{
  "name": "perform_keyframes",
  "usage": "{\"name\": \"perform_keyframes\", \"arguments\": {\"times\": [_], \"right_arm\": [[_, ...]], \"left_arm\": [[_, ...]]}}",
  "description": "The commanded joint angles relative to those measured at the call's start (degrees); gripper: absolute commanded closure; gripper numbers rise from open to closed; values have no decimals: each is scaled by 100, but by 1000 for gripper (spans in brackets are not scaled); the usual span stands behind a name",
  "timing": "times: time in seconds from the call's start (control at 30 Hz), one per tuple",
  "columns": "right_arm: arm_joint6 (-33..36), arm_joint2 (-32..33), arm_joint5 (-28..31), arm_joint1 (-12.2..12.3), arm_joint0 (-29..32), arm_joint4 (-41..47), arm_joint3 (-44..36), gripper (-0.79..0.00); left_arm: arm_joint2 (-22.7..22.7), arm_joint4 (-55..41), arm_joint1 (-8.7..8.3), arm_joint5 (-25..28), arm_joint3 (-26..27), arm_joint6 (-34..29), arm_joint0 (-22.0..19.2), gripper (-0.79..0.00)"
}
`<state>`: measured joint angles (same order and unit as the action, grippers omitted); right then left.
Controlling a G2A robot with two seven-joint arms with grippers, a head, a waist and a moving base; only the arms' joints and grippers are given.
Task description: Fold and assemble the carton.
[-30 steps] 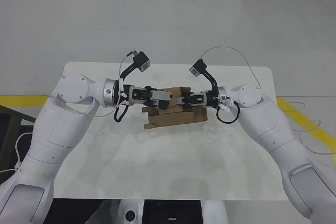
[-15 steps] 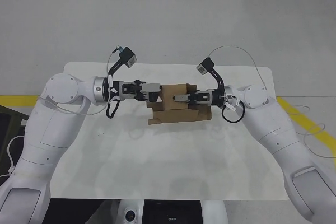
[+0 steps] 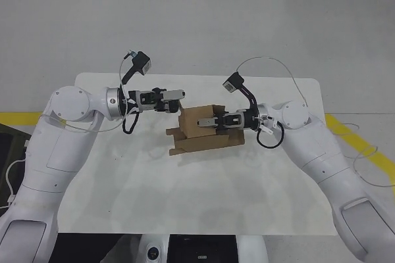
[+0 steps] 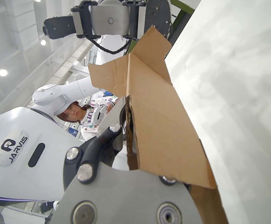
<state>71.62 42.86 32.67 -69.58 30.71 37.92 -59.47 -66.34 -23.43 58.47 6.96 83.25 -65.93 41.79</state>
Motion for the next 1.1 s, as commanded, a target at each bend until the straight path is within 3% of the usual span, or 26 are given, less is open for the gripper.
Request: {"name": "perform_keyframes", "arguments": {"times": [0.0,0.6,0.8,1.07], "right_arm": [[-4,-19,4,-14,-4,10,-6,0],[-10,-184,10,-147,-47,58,-13,0],[-120,-57,119,-135,-57,63,171,0],[-275,95,265,-175,-128,115,431,0]], "left_arm": [[9,-56,5,2,20,-17,-10,-785],[141,-126,39,-4,62,-115,-130,-785],[-125,-68,-15,22,-30,-23,-105,-785],[-341,-61,-81,-6,277,-102,91,-785]]}}
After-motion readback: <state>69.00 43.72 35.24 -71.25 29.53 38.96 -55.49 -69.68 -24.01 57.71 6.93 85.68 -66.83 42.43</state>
